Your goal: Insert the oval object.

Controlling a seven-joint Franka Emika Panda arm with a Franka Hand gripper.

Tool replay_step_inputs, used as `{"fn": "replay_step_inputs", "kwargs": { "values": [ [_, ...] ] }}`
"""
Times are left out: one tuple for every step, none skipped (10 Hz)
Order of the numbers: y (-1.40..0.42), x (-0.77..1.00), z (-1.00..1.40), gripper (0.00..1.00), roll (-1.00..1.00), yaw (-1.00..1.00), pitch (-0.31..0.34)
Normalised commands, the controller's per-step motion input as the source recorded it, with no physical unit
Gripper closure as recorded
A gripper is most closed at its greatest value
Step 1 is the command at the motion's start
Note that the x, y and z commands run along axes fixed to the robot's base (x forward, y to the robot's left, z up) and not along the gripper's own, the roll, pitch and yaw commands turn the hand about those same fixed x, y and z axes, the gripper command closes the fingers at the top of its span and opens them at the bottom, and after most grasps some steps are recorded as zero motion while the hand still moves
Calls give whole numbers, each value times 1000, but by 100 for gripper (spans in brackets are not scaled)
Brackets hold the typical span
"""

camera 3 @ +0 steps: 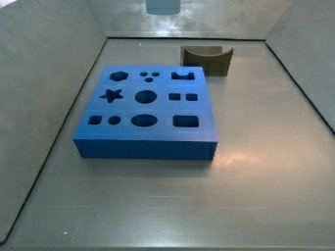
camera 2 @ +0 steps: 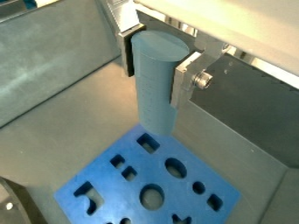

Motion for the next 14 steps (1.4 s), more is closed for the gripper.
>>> {"fn": "replay_step_inputs", "kwargs": {
  "values": [
    [0, -214, -1000, 100, 0, -109, -101],
    [0, -203, -1000, 100, 0, -111, -107],
    [-3, -194, -1000, 100, 0, -111, -111],
    [-31, -160, -1000, 100, 0, -120, -131],
    [-94, -177, -1000, 100, 0, -183, -146],
    [-217, -131, -1000, 100, 60, -146, -149],
    [-460, 0, -929, 100, 157, -66, -154],
    [-477, -11, -957, 100, 136, -29, -156],
    [-409, -54, -957, 100, 129, 0, -151],
    [-154, -94, -843, 100, 111, 0, -166],
    [0, -117, -571, 100, 129, 0, -83],
    [0, -157, -634, 100, 186, 0, -111],
    [0, -126, -614, 100, 176, 0, -107],
    [0, 0, -574, 100, 117, 0, -50]
  ]
}}
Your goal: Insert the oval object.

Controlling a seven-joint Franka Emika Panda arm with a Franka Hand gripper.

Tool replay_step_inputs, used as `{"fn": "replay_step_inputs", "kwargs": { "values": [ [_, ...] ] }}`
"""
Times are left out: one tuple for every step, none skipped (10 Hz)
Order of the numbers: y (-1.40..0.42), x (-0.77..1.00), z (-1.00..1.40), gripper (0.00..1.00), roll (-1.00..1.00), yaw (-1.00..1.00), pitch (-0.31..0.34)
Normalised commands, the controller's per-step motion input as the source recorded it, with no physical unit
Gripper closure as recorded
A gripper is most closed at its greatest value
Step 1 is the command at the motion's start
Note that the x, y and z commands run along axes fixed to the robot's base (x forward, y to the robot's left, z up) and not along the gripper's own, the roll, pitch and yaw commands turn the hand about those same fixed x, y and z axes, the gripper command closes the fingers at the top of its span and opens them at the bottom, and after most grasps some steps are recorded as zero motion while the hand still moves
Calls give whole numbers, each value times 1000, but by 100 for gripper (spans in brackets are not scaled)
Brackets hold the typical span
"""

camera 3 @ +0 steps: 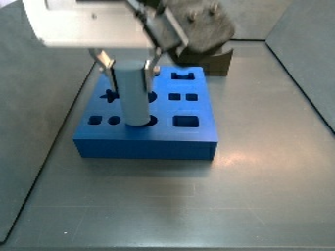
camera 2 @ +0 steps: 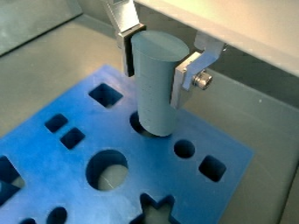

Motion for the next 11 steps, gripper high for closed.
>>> {"fn": "replay_step_inputs", "kwargs": {
  "values": [
    [-11, 189, -543, 100, 133, 0, 0],
    [0, 363, -517, 100, 246, 0, 57],
    [0, 349, -486, 100, 286, 0, 71],
    [0, 254, -580, 100, 241, 0, 10],
    [-34, 146, -697, 100, 111, -31, 0],
    [-34, 203, -777, 100, 113, -31, 0],
    [-9, 169, -751, 100, 111, -29, -16],
    [0, 66, -649, 100, 107, -6, -39],
    [0, 0, -417, 100, 191, 0, -29],
    [0, 0, -406, 100, 156, 0, -36],
    [0, 0, -389, 100, 117, 0, -60]
  ]
}}
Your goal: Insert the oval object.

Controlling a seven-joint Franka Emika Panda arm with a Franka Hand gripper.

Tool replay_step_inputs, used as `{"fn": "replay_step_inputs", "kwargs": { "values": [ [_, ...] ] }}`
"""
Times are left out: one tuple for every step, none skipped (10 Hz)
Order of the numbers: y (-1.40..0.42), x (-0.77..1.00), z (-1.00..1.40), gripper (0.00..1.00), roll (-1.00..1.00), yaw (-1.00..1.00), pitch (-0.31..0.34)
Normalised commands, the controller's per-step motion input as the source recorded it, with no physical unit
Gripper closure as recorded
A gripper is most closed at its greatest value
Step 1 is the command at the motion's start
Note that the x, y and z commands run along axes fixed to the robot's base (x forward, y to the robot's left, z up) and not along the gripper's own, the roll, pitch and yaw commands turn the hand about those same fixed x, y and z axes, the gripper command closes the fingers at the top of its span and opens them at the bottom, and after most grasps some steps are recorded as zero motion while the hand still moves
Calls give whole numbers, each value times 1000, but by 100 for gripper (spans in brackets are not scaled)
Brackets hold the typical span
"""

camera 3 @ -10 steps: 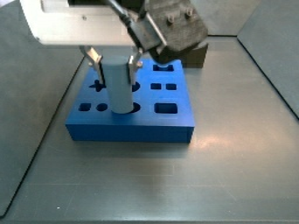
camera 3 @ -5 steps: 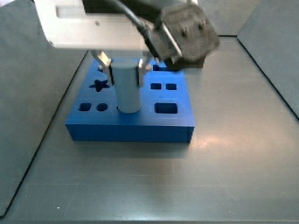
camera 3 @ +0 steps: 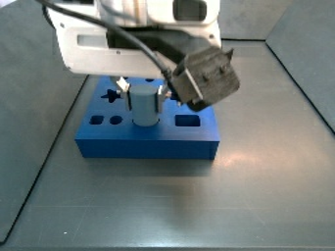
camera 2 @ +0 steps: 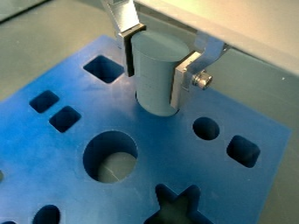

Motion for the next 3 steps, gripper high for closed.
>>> {"fn": "replay_step_inputs", "kwargs": {
  "values": [
    [0, -6, -191, 100, 0, 0, -50],
    [0, 0, -149, 100, -39, 0, -84],
    [0, 0, -103, 100, -6, 0, -63]
  ]
}}
